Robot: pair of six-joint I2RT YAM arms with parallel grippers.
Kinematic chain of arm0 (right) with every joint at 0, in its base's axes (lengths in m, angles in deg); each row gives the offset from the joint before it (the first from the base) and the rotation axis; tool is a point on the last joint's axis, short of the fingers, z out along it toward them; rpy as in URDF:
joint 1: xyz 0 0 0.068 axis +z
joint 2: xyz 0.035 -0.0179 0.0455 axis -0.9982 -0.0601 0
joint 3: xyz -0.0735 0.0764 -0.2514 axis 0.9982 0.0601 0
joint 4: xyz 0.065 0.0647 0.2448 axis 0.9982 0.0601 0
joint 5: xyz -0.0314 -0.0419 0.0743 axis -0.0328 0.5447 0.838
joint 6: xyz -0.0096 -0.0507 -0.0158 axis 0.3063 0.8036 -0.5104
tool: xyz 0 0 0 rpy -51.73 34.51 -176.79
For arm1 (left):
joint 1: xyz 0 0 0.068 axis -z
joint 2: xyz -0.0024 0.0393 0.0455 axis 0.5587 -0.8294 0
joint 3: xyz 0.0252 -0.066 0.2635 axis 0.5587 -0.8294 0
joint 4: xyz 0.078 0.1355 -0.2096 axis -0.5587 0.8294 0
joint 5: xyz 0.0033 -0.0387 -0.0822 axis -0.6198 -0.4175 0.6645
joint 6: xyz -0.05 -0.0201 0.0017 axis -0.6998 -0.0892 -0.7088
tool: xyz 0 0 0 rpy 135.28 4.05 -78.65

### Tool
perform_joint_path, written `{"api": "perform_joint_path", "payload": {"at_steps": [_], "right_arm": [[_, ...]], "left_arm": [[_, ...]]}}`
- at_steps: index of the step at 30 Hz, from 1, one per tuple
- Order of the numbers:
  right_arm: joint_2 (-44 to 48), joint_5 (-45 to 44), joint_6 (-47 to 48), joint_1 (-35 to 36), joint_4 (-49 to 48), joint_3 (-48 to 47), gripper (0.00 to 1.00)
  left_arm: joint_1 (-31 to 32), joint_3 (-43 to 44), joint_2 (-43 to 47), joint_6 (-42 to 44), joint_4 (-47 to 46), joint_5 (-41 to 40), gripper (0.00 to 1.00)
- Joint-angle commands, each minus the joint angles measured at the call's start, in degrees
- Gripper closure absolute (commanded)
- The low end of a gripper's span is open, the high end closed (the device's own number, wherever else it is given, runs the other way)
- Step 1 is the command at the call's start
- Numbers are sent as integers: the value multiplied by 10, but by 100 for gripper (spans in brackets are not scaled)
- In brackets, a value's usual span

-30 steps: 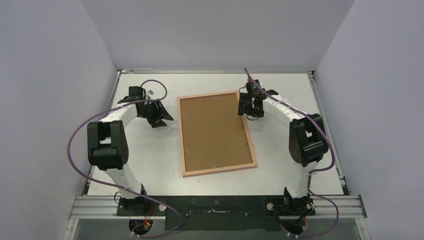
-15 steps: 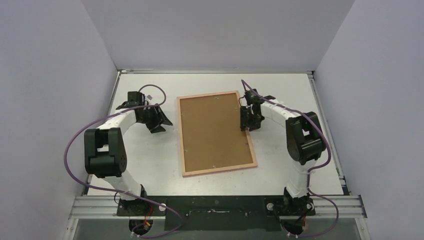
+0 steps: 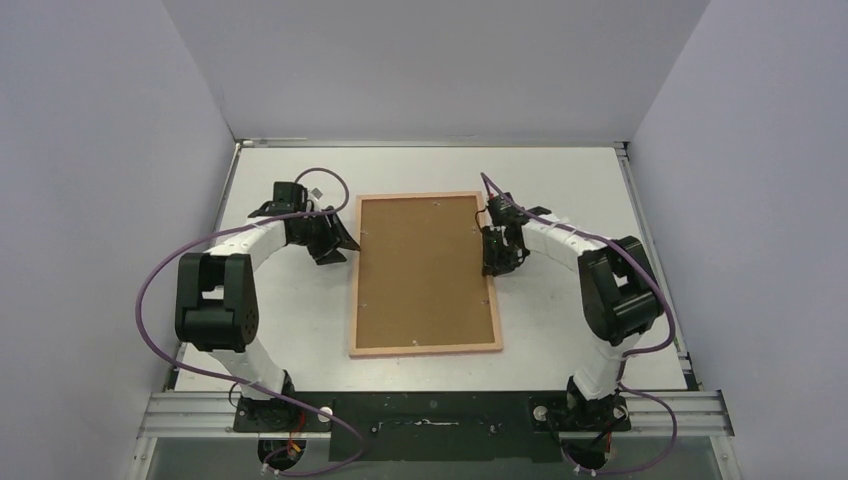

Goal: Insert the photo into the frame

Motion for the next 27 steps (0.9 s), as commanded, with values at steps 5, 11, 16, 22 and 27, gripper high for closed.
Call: {"api": "perform_joint_path", "payload": {"at_steps": [5, 11, 16, 22, 27], "right_arm": [[124, -22, -70, 58, 32, 101, 87], [158, -36, -81, 63, 23, 120, 60], [129, -79, -72, 59, 55, 30, 46], [44, -149, -69, 58, 40, -46, 44], [-19, -180, -71, 54, 31, -102, 44]], "left_arm": [[50, 52, -29, -19, -60, 17, 52], [112, 83, -73, -18, -63, 13, 52], [141, 106, -103, -35, -77, 25, 53], [164, 118, -125, -35, -87, 30, 54], [165, 110, -133, -29, -84, 33, 54]]}}
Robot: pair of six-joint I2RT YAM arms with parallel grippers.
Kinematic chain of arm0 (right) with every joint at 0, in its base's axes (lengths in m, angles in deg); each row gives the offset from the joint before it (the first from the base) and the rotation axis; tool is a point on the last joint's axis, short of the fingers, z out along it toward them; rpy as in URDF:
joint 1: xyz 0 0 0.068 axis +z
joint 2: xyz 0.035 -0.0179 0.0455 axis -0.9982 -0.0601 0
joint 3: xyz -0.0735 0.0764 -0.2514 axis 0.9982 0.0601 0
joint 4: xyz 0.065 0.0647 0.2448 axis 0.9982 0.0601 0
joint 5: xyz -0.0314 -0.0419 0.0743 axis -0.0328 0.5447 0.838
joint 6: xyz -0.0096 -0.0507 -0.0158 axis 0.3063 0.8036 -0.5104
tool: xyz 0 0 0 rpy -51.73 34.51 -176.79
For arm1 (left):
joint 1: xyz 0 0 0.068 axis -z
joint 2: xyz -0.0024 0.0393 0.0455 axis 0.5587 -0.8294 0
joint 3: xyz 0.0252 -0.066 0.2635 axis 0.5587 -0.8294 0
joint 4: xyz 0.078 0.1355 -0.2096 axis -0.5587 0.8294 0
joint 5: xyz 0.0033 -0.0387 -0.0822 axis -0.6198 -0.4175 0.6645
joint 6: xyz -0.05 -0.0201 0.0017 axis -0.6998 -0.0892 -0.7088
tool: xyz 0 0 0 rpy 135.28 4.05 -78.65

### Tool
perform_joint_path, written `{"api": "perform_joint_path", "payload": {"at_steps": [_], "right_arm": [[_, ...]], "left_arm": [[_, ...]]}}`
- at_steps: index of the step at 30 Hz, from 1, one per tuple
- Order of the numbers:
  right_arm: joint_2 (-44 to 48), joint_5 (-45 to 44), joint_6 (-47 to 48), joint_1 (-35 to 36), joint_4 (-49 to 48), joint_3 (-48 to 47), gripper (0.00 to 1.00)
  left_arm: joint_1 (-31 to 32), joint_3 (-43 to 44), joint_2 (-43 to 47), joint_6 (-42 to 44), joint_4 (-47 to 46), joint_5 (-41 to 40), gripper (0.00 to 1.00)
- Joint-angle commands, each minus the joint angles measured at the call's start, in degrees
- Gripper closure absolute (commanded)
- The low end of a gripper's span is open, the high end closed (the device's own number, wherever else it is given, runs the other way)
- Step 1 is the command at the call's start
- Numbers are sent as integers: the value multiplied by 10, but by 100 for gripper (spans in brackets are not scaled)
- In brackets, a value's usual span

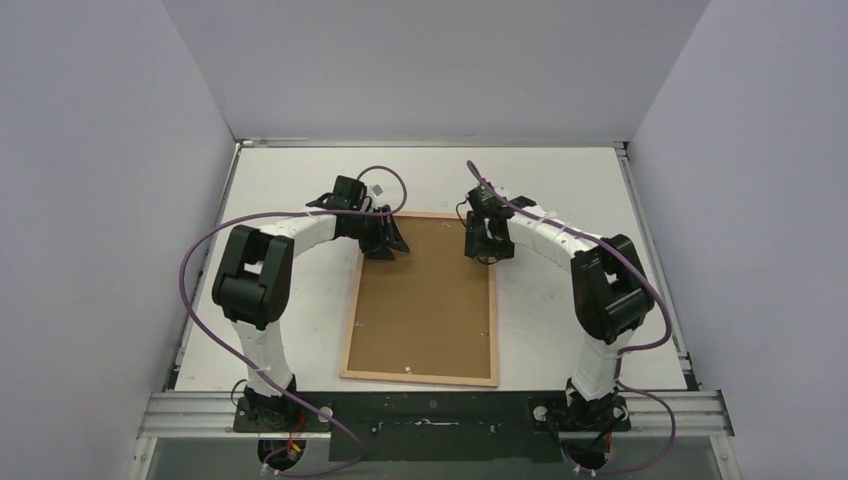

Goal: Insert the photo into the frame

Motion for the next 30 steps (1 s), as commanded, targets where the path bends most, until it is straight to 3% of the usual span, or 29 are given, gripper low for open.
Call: {"api": "perform_joint_path", "payload": {"at_steps": [1, 11, 16, 30], "right_arm": [[-44, -55, -2, -5, -9, -51, 44], [-78, -81, -19, -10, -20, -64, 41], [-78, -37, -29, -24, -65, -42, 43], [-77, 4, -23, -32, -81, -9, 49]], "left_arm": [[1, 18, -11, 7, -15, 15, 54], [1, 23, -28, 44, 29, 9, 55], [1, 23, -33, 50, 40, 6, 56], [1, 22, -43, 50, 51, -6, 57]]}}
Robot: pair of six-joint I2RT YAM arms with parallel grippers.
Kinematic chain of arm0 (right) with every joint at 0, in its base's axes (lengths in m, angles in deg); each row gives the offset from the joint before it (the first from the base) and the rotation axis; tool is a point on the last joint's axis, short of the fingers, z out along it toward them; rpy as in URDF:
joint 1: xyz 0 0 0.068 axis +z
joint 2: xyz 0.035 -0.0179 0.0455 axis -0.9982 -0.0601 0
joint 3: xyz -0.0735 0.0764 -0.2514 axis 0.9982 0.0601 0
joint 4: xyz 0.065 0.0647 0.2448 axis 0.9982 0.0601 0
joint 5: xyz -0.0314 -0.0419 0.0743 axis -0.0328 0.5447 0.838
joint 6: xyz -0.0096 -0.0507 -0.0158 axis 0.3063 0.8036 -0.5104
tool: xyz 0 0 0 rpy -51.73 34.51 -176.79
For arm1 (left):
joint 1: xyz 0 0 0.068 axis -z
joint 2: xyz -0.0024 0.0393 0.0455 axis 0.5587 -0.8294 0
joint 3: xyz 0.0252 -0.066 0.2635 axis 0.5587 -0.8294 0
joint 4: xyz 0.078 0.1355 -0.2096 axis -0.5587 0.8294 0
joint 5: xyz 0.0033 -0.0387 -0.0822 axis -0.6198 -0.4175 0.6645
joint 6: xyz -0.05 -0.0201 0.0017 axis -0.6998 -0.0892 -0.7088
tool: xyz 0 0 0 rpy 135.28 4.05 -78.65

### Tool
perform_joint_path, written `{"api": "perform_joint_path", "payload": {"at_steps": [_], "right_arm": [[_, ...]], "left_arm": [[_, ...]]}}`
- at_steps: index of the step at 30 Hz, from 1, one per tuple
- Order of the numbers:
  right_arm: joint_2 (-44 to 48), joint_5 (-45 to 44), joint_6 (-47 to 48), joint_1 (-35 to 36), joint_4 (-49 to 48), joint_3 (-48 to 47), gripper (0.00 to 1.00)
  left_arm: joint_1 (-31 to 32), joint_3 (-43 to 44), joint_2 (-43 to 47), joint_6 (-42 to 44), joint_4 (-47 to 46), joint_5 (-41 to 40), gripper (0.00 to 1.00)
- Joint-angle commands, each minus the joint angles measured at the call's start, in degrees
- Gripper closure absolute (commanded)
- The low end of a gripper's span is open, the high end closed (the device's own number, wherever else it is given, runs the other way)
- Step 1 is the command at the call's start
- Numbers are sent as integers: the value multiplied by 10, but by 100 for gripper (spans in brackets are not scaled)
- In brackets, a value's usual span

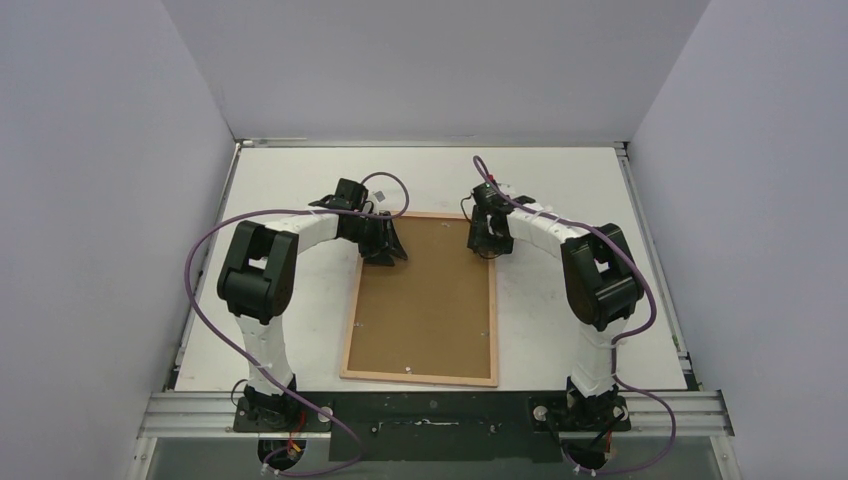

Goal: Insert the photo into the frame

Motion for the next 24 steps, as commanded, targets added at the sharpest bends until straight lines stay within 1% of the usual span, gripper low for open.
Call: {"api": "perform_joint_path", "payload": {"at_steps": [1, 7, 11, 17, 20, 24], "right_arm": [[6, 15, -2, -1, -14, 17, 49], [14, 14, -6, -3, -5, 25, 52], [31, 15, -7, -3, -5, 37, 48], [43, 18, -5, -4, -1, 43, 46], [45, 18, -5, -4, 0, 48, 47], [50, 15, -7, -5, 1, 54, 51]], "left_arm": [[1, 15, -16, 13, 23, -17, 57], [1, 16, -16, 12, 24, -18, 58], [1, 17, -17, 13, 26, -19, 58], [1, 17, -21, 10, 25, -18, 58], [1, 17, -22, 10, 25, -18, 58], [1, 17, -22, 9, 25, -18, 58]]}}
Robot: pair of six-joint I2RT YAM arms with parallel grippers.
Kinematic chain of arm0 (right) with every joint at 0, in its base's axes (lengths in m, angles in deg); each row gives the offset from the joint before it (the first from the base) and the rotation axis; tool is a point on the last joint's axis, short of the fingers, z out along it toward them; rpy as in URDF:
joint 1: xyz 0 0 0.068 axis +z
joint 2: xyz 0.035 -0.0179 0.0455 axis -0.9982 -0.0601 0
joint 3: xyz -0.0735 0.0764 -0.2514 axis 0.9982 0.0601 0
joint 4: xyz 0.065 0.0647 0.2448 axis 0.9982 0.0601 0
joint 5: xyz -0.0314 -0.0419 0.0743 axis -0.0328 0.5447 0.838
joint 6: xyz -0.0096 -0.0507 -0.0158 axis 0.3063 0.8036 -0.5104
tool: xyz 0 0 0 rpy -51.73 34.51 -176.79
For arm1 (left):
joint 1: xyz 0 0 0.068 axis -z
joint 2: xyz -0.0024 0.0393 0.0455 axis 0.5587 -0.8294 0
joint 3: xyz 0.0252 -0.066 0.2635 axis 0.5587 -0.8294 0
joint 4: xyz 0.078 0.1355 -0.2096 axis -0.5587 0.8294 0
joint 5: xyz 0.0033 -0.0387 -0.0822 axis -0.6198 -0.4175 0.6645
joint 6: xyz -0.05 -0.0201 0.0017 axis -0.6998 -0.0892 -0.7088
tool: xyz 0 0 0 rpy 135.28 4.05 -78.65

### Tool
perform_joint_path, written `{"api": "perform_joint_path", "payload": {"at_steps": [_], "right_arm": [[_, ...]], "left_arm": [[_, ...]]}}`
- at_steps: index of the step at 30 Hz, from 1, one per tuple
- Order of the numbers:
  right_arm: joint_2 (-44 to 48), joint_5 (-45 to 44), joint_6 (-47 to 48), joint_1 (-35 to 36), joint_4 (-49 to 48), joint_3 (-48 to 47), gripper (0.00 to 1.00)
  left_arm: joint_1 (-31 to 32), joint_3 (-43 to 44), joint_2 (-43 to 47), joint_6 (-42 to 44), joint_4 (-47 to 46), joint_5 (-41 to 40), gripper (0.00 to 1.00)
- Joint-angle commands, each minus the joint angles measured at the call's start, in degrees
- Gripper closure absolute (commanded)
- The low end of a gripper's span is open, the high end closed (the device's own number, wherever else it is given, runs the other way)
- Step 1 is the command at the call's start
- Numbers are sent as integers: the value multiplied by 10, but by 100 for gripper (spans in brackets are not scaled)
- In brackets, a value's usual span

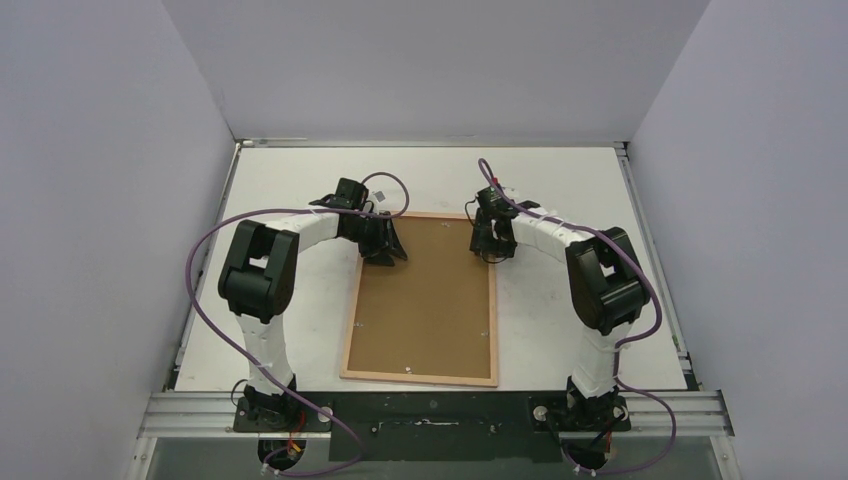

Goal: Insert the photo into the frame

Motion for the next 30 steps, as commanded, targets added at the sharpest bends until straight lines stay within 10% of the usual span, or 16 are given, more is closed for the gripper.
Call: {"api": "perform_joint_path", "payload": {"at_steps": [1, 30], "right_arm": [[27, 2, 0, 0, 27, 14, 52], [36, 66, 63, -10, 34, 26, 66]], "left_arm": [[1, 9, -16, 9, 16, -18, 58], [1, 24, -18, 5, 28, -20, 59]]}}
